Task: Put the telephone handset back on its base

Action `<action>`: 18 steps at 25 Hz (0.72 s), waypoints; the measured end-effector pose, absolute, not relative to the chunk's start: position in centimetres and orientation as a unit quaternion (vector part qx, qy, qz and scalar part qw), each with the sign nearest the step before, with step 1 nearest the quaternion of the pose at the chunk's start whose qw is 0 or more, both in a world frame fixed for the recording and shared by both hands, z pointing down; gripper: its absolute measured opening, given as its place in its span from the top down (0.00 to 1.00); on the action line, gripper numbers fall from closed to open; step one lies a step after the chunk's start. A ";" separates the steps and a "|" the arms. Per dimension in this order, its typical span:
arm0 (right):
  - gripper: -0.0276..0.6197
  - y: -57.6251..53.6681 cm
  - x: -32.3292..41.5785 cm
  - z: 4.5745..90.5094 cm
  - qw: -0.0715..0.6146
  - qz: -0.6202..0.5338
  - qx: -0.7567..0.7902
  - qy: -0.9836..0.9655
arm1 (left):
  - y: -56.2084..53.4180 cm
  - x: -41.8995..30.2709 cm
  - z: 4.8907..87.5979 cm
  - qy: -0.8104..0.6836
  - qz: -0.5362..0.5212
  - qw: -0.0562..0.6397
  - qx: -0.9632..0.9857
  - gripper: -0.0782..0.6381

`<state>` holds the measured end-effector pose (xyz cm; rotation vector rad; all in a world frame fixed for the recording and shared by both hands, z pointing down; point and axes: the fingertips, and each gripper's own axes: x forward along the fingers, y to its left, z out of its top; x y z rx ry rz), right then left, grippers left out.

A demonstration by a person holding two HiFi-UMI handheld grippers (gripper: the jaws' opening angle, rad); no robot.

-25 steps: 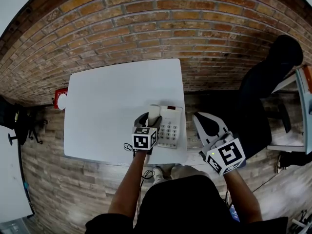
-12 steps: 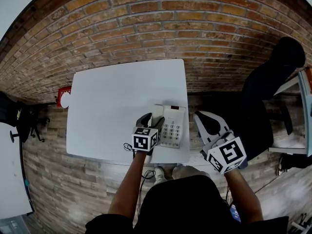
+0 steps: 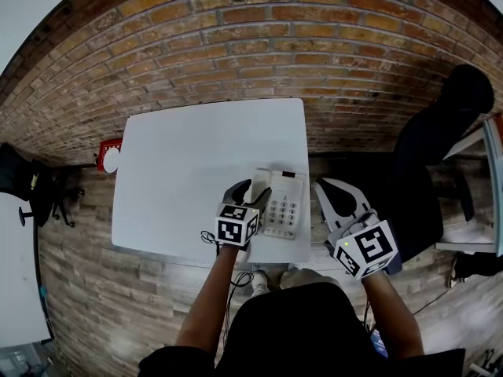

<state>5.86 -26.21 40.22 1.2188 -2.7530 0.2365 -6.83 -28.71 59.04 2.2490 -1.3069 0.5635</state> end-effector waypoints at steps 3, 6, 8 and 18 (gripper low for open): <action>0.94 -26.0 5.5 40.0 0.057 0.077 0.403 -0.910 | -28.6 -6.8 57.6 -0.474 0.199 0.223 0.828 0.54; 0.94 -25.7 5.0 39.8 0.055 0.076 0.402 -0.911 | -28.4 -7.0 56.1 -0.475 0.183 0.213 0.834 0.55; 0.94 -25.5 4.6 39.7 0.054 0.075 0.401 -0.911 | -28.3 -7.0 55.1 -0.475 0.170 0.210 0.837 0.56; 0.94 -24.6 3.4 39.0 0.050 0.072 0.403 -0.911 | -27.1 -7.3 50.2 -0.472 0.135 0.176 0.853 0.60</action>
